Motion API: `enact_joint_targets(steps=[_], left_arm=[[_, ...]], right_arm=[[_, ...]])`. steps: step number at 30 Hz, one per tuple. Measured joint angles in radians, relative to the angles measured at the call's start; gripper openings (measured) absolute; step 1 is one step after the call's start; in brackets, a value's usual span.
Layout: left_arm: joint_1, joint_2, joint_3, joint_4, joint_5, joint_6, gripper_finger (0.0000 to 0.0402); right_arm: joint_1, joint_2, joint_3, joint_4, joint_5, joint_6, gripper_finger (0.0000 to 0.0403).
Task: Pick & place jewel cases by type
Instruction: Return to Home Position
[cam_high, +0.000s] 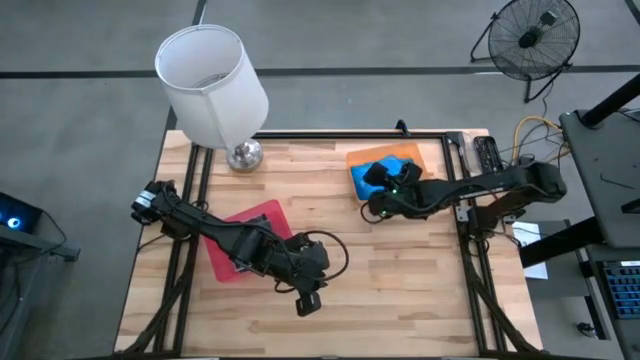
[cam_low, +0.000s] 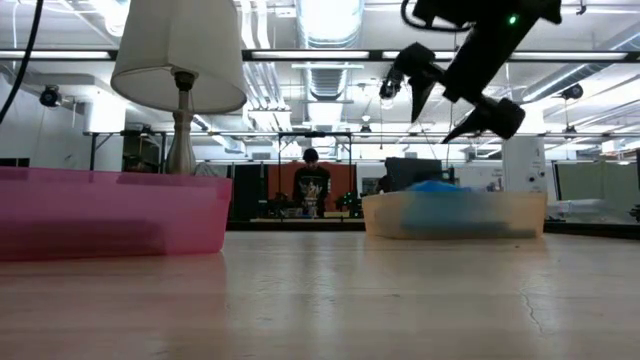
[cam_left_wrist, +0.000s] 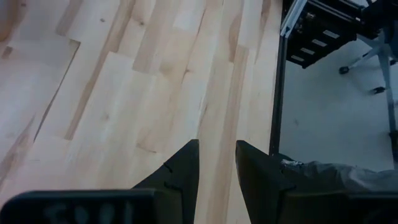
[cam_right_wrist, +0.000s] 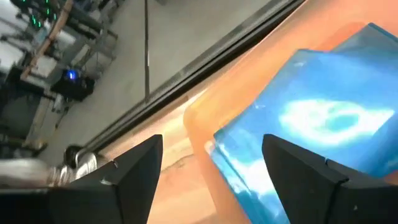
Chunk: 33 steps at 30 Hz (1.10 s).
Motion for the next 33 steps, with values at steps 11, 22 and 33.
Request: enact_joint_targets(steps=[11,22,33], left_arm=[[0.0,0.0,0.0,0.064,-0.002,-0.017,0.0087],[0.011,-0.081,0.0,0.121,-0.177,0.105,0.0087],[0.035,-0.244,-0.029,0.118,-0.356,0.21,0.0087]], right_arm=[[0.006,-0.159,0.0,-0.008,-0.112,-0.225,0.026],[0.057,-0.248,0.003,0.022,-0.151,-0.505,0.0266],[0.236,-0.412,0.004,0.053,-0.175,-0.789,0.0257]])
